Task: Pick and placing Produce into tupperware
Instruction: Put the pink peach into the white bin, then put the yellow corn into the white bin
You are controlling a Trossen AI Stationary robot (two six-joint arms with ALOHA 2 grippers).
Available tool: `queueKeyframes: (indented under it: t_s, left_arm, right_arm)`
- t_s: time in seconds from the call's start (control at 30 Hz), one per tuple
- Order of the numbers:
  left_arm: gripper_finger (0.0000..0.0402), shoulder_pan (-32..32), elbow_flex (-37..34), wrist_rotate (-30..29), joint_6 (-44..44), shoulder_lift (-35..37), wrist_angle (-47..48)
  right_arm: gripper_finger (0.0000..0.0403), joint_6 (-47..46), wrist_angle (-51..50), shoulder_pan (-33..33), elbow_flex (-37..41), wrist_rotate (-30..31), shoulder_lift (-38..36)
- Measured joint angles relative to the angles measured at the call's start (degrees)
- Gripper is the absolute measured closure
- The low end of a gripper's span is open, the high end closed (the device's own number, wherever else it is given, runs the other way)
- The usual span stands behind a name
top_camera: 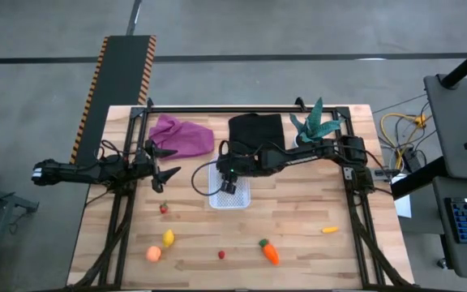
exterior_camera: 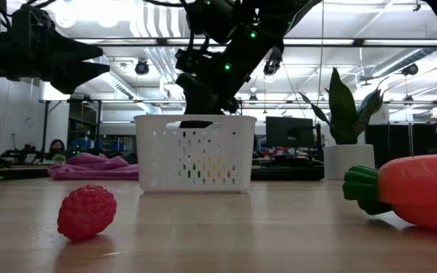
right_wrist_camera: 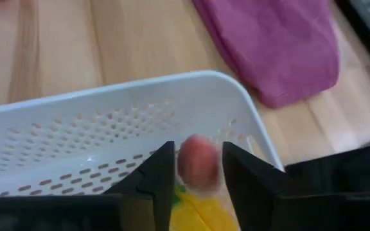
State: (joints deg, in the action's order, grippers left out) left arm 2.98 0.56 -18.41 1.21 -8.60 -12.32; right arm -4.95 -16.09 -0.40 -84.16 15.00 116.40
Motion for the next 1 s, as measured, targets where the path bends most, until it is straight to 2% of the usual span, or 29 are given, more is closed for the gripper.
queueKeyframes:
  t_s: [0.33,0.43,0.53,0.77,0.9,1.0]
  left_arm:
    - [0.0111,0.0,0.0,0.1,0.0,-0.1,0.0]
    - [0.0111,0.0,0.0,0.1,0.0,-0.1,0.0]
    - [0.0111,0.0,0.0,0.1,0.0,-0.1,0.2]
    - [0.0111,0.0,0.0,0.1,0.0,-0.1,0.7]
    - [0.0111,0.0,0.0,0.1,0.0,0.0,0.7]
    - [0.0111,0.0,0.0,0.1,0.0,0.0,0.7]
  right_arm:
    - [0.0169,-0.6,-3.5,-0.3,0.1,-1.0,-2.9]
    - [0.0153,-0.1,-6.8,0.1,0.4,-5.4,-7.5]
    - [0.0145,-0.4,-12.2,1.4,1.4,-9.2,-13.1]
    - [0.0148,-4.5,-30.9,8.6,4.3,-9.1,-26.9]
    - [0.0158,-12.6,-43.2,15.6,4.5,-9.3,-33.0]
    - [0.0164,-20.5,-48.7,21.9,4.6,-9.1,-36.9]
